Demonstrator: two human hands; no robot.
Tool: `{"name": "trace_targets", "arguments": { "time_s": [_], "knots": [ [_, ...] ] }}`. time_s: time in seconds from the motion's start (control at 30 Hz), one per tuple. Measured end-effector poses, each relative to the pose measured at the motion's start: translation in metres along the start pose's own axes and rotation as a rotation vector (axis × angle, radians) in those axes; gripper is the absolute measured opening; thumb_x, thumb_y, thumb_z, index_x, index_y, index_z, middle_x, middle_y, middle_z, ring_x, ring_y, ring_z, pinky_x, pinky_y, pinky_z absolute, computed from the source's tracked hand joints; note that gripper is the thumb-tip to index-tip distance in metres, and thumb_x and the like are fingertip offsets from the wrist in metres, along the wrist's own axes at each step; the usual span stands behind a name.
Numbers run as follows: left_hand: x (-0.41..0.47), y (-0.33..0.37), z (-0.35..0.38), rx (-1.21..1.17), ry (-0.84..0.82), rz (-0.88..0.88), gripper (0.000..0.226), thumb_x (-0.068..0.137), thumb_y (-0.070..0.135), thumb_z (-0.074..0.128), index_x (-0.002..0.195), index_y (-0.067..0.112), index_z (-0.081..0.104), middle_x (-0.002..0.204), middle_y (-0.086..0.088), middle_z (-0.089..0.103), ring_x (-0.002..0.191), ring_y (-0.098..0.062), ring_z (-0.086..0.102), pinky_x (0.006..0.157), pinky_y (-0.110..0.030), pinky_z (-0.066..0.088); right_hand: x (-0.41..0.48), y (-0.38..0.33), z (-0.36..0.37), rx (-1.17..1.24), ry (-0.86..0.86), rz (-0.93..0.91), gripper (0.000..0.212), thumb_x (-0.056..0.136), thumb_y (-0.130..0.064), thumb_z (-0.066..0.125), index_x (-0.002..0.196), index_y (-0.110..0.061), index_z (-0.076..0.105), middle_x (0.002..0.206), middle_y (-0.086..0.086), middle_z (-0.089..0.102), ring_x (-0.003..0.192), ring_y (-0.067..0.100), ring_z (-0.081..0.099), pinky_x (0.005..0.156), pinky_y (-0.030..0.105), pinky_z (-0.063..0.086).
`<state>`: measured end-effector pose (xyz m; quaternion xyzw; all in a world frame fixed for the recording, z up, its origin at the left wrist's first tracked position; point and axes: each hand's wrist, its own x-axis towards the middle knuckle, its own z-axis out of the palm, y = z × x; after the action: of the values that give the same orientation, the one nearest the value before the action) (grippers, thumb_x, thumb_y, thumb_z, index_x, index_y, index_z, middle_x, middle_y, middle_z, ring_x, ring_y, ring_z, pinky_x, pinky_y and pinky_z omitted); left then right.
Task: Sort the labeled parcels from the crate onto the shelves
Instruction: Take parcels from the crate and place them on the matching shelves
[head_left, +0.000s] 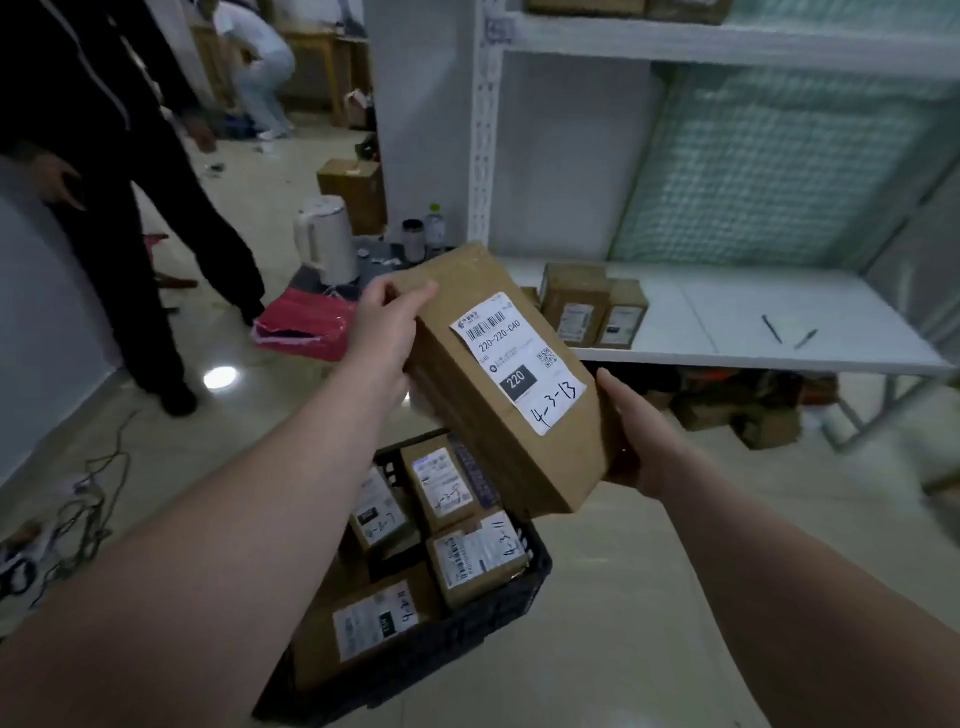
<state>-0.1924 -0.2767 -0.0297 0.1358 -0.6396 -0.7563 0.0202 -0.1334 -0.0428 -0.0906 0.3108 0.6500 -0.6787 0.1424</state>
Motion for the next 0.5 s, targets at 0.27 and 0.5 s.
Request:
{"name": "trace_targets", "arguments": {
  "time_s": [0.27, 0.5],
  "knots": [
    [-0.026, 0.023, 0.134, -0.085, -0.255, 0.087, 0.069, 0.081, 0.036, 0.069, 0.141, 0.027, 0.037, 0.126, -0.001, 0.061, 0.1, -0.017, 0.063, 0.068, -0.028, 0.053, -0.035, -0.027, -0.122, 0.111, -0.042, -0.12, 0.073, 0.056, -0.073, 0.074, 0.112, -0.026, 0.071, 0.109, 0.0, 0.071, 0.093, 0.017, 0.065, 0.08, 0.033, 0.058],
    [-0.086, 0.027, 0.243, 0.039, -0.489, -0.042, 0.071, 0.085, 0.036, 0.068, 0.143, 0.025, 0.028, 0.109, 0.003, 0.062, 0.089, -0.012, 0.058, 0.069, -0.031, 0.048, -0.055, -0.056, -0.209, 0.197, -0.085, -0.215, 0.035, 0.08, -0.061, 0.066, 0.091, -0.028, 0.067, 0.066, -0.004, 0.057, 0.049, 0.01, 0.05, 0.061, 0.028, 0.048]
  ]
}}
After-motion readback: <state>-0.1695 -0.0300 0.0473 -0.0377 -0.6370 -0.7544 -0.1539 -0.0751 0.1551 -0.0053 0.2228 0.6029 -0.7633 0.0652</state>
